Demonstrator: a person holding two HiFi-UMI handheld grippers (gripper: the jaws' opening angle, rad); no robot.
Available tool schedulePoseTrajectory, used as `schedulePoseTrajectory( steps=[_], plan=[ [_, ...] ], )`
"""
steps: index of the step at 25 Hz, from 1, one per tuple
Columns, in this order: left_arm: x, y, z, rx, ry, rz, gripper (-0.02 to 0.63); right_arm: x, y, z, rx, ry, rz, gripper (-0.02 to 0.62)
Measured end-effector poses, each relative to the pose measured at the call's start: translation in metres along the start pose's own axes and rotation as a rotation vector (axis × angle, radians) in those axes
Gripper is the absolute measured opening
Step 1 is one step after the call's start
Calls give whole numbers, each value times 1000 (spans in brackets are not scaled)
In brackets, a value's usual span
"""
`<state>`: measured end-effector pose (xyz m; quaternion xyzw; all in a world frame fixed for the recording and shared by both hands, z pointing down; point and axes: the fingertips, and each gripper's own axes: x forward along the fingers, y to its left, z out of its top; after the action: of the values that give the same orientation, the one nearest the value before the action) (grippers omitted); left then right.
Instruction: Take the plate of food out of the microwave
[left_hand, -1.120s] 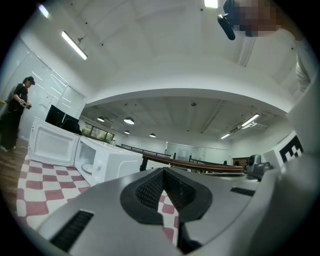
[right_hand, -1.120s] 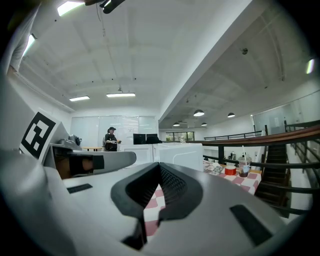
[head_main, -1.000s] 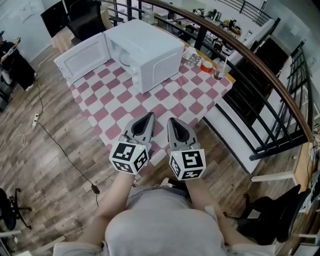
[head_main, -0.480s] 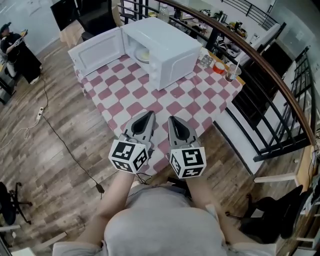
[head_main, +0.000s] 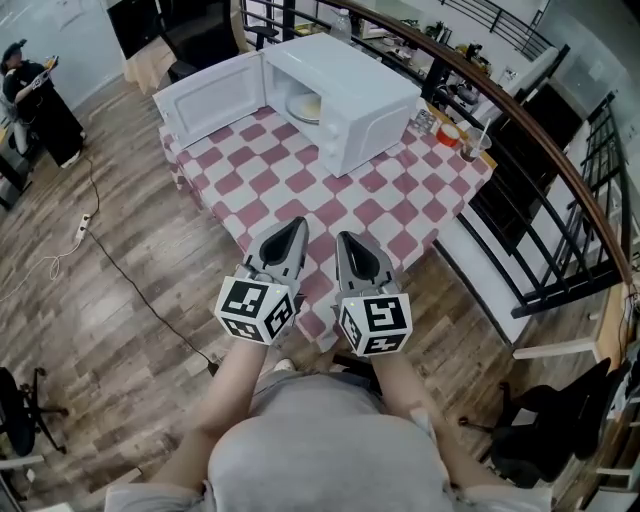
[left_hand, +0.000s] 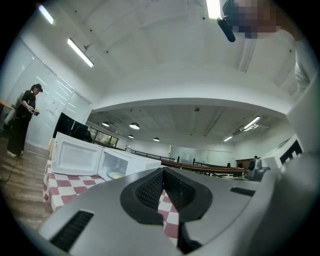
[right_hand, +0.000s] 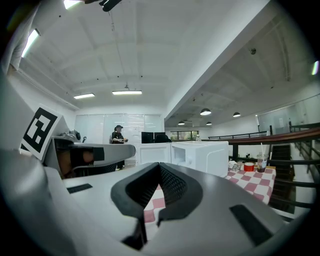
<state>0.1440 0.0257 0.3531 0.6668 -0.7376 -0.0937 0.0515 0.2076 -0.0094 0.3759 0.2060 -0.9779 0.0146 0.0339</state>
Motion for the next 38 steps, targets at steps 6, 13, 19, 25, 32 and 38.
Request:
schedulePoseTrajectory(
  steps=[6, 13, 19, 25, 32, 38],
  plan=[
    [-21, 20, 7, 5, -4, -9, 5, 7, 29, 1, 0, -1, -13, 25],
    [-33, 41, 17, 21, -17, -11, 5, 20, 57, 2, -11, -3, 3, 25],
    [-40, 59, 20, 26, -17, 0, 5, 33, 75, -1, -23, 6, 29, 25],
    [-43, 77, 18, 17, -10, 7, 5, 48, 86, -4, -23, 10, 41, 25],
    [-41, 112, 27, 29, -18, 18, 3, 82, 106, 1, -44, 8, 68, 25],
    [-23, 143, 34, 41, -24, -22, 3, 122, 114, 4, -69, 1, 56, 25]
  ],
)
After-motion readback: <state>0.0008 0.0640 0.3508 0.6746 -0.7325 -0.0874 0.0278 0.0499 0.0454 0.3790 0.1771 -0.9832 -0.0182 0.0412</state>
